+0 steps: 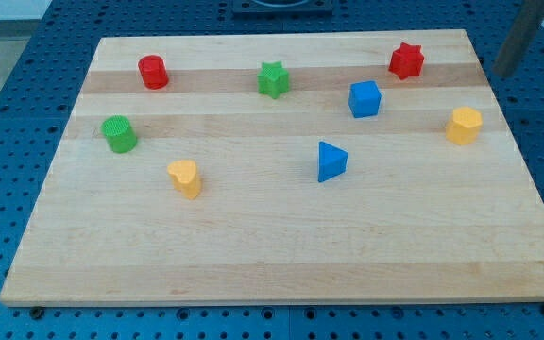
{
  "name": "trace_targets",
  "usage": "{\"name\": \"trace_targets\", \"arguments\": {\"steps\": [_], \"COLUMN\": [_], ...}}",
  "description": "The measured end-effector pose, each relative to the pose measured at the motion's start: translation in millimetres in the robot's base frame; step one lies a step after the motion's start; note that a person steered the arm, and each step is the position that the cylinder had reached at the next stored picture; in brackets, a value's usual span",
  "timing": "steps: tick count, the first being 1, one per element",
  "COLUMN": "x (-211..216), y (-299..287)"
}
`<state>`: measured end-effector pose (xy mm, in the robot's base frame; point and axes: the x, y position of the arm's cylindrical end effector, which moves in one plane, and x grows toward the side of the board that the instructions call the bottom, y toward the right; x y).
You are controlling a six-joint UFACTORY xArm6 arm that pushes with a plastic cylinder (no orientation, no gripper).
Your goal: Move the yellow hexagon downwards
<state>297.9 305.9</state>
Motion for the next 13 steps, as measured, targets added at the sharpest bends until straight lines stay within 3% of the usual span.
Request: {"name": "trace_targets", "arguments": {"steps": [2, 4, 5, 7, 9, 10, 11, 12, 13], "x": [16, 86, 107, 50, 75, 104, 96, 62, 68], "y": [-92, -138, -127, -113, -37, -44, -49, -51, -89]}}
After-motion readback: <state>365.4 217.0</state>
